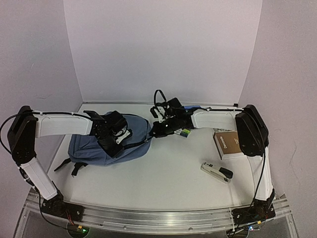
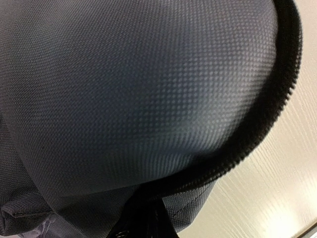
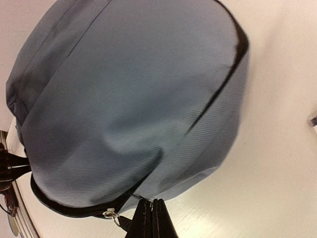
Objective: Pack the student bag
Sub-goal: Unzip the student bag at the center of the board.
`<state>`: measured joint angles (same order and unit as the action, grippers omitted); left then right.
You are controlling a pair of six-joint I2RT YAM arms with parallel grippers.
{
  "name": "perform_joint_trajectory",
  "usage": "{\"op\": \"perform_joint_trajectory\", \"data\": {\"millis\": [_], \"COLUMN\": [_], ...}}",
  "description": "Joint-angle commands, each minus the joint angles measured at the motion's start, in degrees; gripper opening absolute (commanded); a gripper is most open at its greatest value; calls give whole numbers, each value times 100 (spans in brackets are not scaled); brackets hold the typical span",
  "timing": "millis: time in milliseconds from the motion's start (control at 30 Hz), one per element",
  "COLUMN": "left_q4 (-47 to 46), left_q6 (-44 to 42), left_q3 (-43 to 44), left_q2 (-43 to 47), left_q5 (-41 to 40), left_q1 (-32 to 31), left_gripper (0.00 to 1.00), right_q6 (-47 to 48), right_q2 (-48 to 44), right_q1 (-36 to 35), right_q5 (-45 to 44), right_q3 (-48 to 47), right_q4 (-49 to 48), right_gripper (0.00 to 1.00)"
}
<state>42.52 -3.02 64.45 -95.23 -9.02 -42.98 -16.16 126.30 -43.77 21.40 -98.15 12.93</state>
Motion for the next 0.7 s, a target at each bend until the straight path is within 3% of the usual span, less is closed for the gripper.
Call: {"op": "perform_joint_trajectory", "data": {"millis": [0, 133, 200, 367, 400, 467, 500, 567, 667], "left_q4": [893, 959, 975, 812, 732, 516, 380, 124, -199], "left_q6": [-78, -43, -17, 52, 96, 133, 124, 88, 14], "left_q3": [-84, -103, -75, 0, 9, -8, -32, -63, -80], "left_q2": [405, 739, 861, 1219, 1299, 1428, 1467, 1486, 1326], "left_q5": [-388, -565, -956, -558, -427, -164, -132, -36, -22], "left_q1": [0, 0, 0, -38, -88, -283, -426, -675, -894], "left_gripper": [0, 0, 3, 37, 48, 82, 89, 98, 100], "right_q6": [274, 373, 134, -194, -239, -356, -397, -495, -637], "right_q2": [-430, -530, -583, -784, -844, -920, -927, -920, -880], "right_q1": [554, 649, 622, 172, 61, -176, -250, -389, -503], "right_q5": [-420, -312, 204, 938, 1004, 1113, 1138, 1189, 1257], "right_q3": [7, 151, 298, 755, 861, 960, 969, 953, 864], "right_q4": [-213, -277, -357, -561, -641, -757, -778, -801, -819], "right_gripper": [0, 0, 0, 0, 0, 0, 0, 0, 0]}}
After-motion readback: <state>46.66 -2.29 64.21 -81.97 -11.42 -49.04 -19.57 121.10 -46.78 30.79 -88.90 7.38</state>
